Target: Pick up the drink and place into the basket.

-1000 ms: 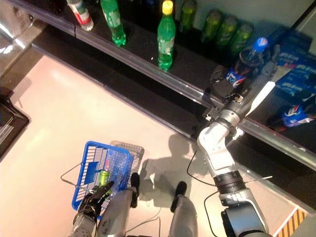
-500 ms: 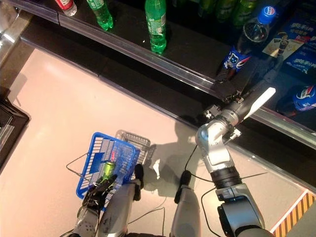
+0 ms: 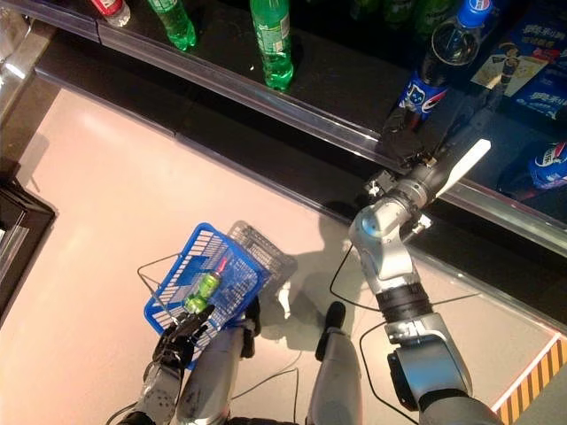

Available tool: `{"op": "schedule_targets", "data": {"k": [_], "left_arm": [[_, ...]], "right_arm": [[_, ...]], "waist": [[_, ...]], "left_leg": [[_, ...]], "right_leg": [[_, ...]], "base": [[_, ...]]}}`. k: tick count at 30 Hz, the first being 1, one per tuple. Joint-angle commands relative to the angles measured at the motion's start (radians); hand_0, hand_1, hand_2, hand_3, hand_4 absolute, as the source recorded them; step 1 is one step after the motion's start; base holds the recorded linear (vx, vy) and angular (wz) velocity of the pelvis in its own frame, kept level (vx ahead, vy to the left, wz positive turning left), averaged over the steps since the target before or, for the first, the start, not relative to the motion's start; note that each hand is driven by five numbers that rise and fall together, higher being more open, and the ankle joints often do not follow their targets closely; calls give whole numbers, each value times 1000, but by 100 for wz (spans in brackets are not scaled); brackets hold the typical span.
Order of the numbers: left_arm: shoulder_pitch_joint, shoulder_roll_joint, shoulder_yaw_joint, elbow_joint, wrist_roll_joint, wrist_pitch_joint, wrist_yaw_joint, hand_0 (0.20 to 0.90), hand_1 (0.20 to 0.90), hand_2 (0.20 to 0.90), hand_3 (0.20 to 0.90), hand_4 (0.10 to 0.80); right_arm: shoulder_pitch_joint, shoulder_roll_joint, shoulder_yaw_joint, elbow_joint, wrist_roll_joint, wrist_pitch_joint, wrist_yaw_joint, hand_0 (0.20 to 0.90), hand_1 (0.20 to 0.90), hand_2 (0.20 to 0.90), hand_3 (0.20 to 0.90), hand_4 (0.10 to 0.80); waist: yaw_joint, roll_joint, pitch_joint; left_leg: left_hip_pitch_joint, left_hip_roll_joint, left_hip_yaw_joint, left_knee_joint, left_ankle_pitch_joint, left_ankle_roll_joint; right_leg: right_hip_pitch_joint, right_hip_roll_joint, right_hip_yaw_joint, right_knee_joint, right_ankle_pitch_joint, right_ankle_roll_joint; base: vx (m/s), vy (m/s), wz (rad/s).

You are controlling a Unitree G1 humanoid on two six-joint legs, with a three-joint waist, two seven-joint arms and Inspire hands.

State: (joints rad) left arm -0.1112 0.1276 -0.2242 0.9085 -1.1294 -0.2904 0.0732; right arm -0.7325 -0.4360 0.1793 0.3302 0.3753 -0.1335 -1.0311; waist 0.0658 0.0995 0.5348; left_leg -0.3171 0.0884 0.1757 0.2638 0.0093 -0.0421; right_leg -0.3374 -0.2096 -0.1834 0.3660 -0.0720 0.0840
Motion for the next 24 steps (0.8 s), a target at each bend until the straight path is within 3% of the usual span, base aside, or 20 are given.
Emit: {"op": "schedule_targets", "data": {"k": [1,24], "left_arm": [[80,13,-25,-102,-26,-73,-26,300,300,300,200,100],[78,54,-30,-118,-39,-38,-25,300,300,300,200,100]], "right_arm": [[-165,-104,-20,-79,-15,-54,49,900,900,900,900,800],[-338,-238,-31,159,126,-84,81,900,900,900,900,800]], "waist": [[11,14,-15],[43,21,-15]], "left_leg": [[-40,-9,-91,115,-10,-30],[-80,-30,-109,126,-33,-15]], "right_leg": [[13,-5,-35,-51,45,-36],[-32,-13,-46,-12,32,-37]], "base": [[0,0,0],[3,2,2]]}}
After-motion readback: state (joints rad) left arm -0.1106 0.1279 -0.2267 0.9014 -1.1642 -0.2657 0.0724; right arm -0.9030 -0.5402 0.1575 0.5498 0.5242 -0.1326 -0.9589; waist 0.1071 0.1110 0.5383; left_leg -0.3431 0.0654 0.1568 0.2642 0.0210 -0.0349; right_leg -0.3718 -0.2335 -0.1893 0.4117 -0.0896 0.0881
